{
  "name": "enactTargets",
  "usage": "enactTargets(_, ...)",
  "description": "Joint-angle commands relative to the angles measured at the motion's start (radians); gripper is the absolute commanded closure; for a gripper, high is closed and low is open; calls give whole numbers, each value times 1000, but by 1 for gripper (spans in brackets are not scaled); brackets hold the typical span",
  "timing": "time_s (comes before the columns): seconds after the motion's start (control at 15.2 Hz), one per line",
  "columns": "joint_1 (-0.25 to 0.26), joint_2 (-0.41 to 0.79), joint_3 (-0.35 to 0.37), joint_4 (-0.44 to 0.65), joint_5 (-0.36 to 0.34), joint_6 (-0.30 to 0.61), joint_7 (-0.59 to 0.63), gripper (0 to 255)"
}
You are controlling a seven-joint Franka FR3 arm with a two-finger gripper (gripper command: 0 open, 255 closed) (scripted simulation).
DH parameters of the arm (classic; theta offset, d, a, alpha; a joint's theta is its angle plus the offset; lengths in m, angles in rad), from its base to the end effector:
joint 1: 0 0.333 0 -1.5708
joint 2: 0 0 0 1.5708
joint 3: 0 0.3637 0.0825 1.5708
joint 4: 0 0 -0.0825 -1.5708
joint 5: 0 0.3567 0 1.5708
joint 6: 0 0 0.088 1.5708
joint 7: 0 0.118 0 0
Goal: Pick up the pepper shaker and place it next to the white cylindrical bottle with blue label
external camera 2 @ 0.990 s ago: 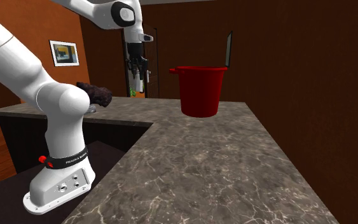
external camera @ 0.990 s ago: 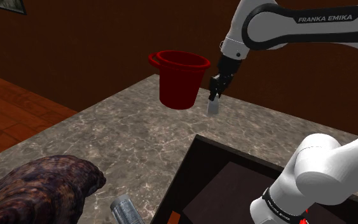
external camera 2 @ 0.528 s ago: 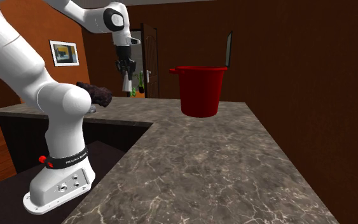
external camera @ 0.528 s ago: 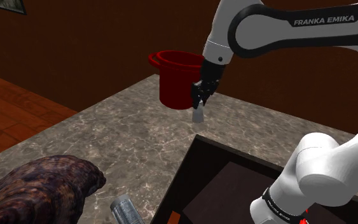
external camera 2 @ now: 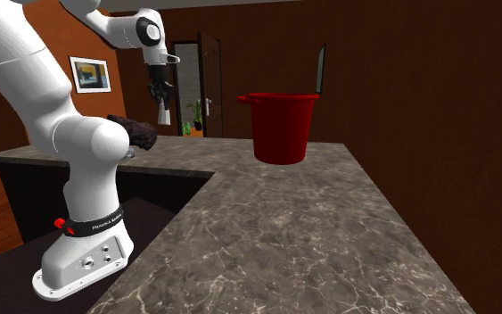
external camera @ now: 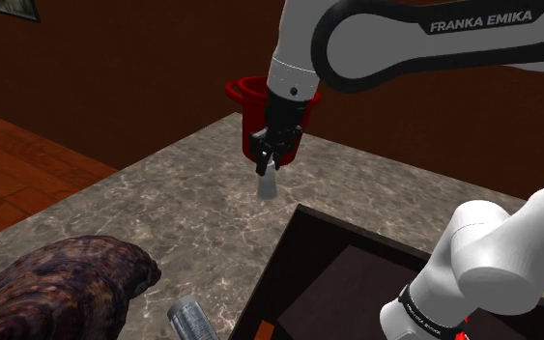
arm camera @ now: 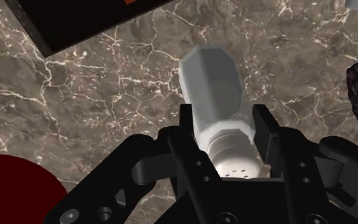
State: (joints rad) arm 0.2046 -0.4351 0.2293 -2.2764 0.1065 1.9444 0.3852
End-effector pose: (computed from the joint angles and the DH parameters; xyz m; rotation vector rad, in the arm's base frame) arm 0.3443 0.1847 0.5681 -3.0975 0.0027 -0.1319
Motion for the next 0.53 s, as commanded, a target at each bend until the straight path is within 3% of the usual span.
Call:
enactTargets(0.0, 11, 35, 34, 36, 2, 1, 47, 255)
enactTargets(0.26, 31, 145, 117, 144, -14, 8, 160, 255)
enactTargets(0.46, 32, 151, 119, 108, -13, 49, 160, 255)
